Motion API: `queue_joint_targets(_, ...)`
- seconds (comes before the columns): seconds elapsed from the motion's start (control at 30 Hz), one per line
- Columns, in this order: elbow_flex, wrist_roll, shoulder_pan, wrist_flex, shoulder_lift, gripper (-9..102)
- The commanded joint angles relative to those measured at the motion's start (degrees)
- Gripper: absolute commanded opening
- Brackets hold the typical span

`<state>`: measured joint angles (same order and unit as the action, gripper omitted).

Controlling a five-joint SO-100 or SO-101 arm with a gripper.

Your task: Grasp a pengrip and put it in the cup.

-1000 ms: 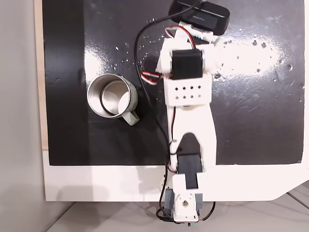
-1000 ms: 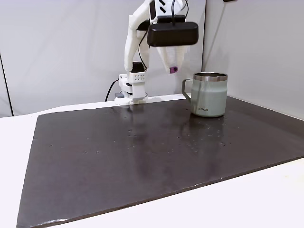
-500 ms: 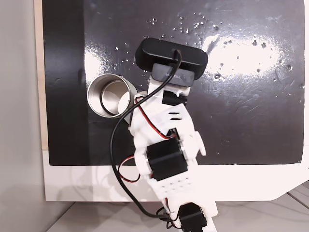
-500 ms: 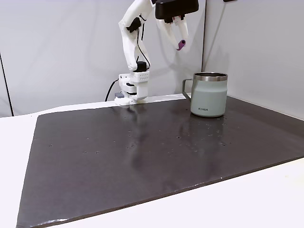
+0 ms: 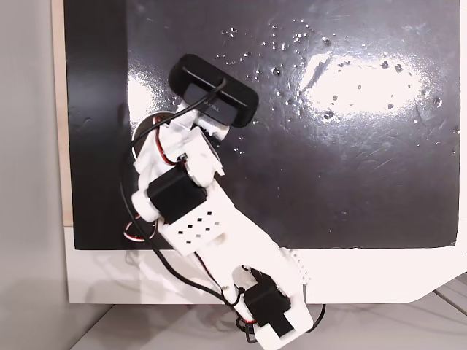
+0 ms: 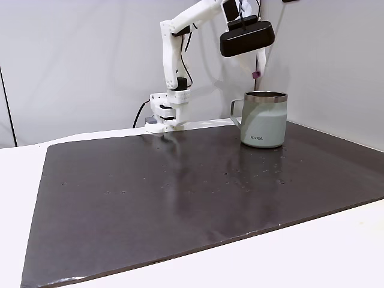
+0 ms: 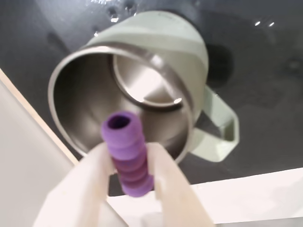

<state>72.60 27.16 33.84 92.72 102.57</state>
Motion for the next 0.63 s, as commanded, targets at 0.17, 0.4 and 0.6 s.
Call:
queue_joint_targets(0.17, -4.31, -2.55, 3.08, -1.14, -0.97, 7)
queue_joint_targets(0.4, -4.22, 1.58, 2.72, 0.88, -0.26, 22)
queue_joint_targets(0.6, -4.13, 2.29, 2.46, 1.58, 0.09, 22)
